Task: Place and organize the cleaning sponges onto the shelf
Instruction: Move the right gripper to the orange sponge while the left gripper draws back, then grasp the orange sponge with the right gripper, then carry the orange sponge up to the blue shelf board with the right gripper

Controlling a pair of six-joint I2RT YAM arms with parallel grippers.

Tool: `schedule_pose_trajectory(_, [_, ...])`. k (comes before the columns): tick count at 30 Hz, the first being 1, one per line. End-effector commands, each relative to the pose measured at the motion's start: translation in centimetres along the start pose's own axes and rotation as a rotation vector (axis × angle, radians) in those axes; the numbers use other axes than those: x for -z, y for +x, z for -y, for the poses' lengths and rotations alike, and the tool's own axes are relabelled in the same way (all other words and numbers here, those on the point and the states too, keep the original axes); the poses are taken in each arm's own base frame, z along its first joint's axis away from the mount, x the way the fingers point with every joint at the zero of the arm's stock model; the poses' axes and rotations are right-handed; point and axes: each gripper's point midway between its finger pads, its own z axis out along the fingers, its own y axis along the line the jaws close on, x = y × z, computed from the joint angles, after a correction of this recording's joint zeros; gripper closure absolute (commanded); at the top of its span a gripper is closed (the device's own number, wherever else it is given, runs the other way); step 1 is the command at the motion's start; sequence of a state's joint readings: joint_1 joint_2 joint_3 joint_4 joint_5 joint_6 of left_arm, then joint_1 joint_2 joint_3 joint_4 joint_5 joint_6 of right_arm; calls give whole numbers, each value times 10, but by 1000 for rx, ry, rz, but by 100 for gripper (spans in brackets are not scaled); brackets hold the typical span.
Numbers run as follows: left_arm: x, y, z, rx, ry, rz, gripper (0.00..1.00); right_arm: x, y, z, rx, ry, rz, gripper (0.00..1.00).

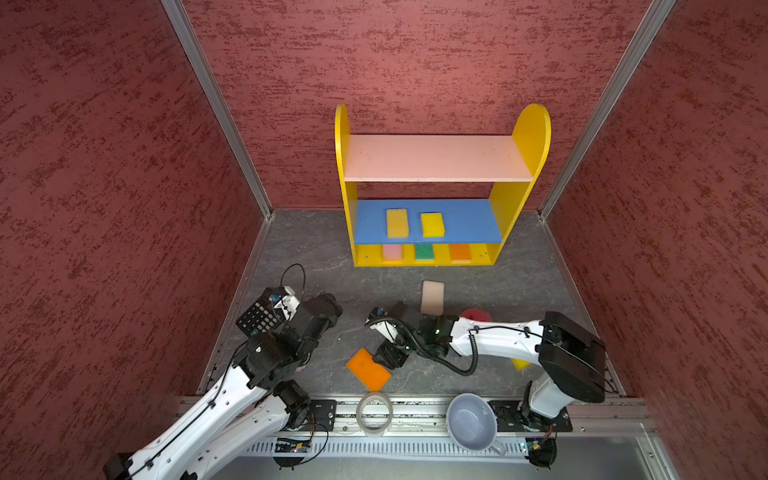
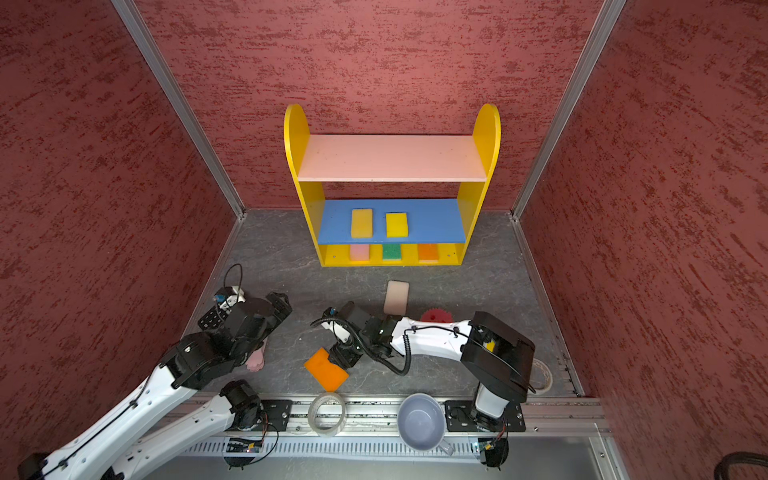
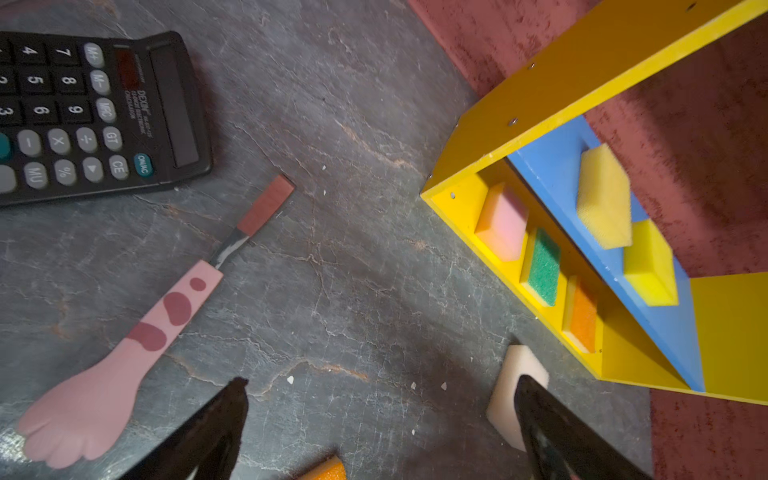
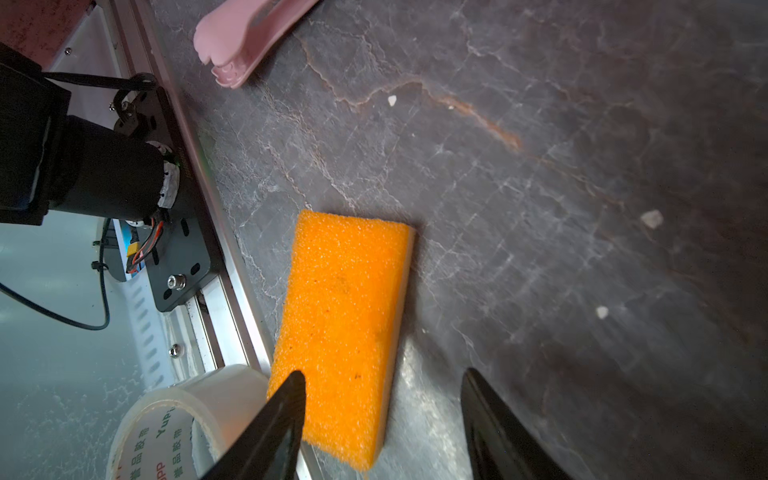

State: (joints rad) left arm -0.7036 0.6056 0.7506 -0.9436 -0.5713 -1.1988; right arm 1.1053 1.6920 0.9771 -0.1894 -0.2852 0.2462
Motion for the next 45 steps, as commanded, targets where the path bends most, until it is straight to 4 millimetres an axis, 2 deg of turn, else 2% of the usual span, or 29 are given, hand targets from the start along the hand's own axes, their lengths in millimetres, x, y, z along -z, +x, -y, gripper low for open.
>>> schedule_pose_trajectory(1, [5,-9,-22,-5,-40,48,0,-13,9,-14,36,-62,-62,37])
schedule_pose_trajectory(6, [7,-11,-27,6,-26,52,4,-31,20,-10,42,-36,-125,42])
schedule_pose_trajectory(12, [-1,-2,-18,-20,-9,20,15,-46,22,-4,22,-23,-147,61])
schedule_pose_trajectory(15, [-7,0,-12,-42,-9,8,29,-50,23,-1,-3,-14,-145,75])
schedule_pose_trajectory(17, [-12,4,-7,-50,-6,-9,34,-50,22,4,-13,8,-127,81])
schedule_pose_trajectory(18, [-15,7,-3,-59,1,-20,34,-48,19,8,-18,22,-114,86])
schedule_pose_trajectory(23, [-29,18,13,-109,7,-63,34,-31,3,34,-56,95,-32,98])
schedule_pose_trajectory(28, [-45,31,31,-153,29,-113,35,6,-21,70,-130,143,65,100])
schedule_pose_trajectory(31, [-53,39,37,-165,27,-138,34,39,-37,89,-182,151,157,100])
schedule_pose_trajectory(35, [-61,45,47,-190,46,-157,34,97,-58,115,-232,206,310,100])
schedule_pose_trajectory(38, [-66,52,51,-201,56,-174,34,143,-69,134,-249,310,404,100])
schedule_pose_trajectory(45, [-73,66,65,-223,101,-182,37,227,-71,189,-323,596,528,100])
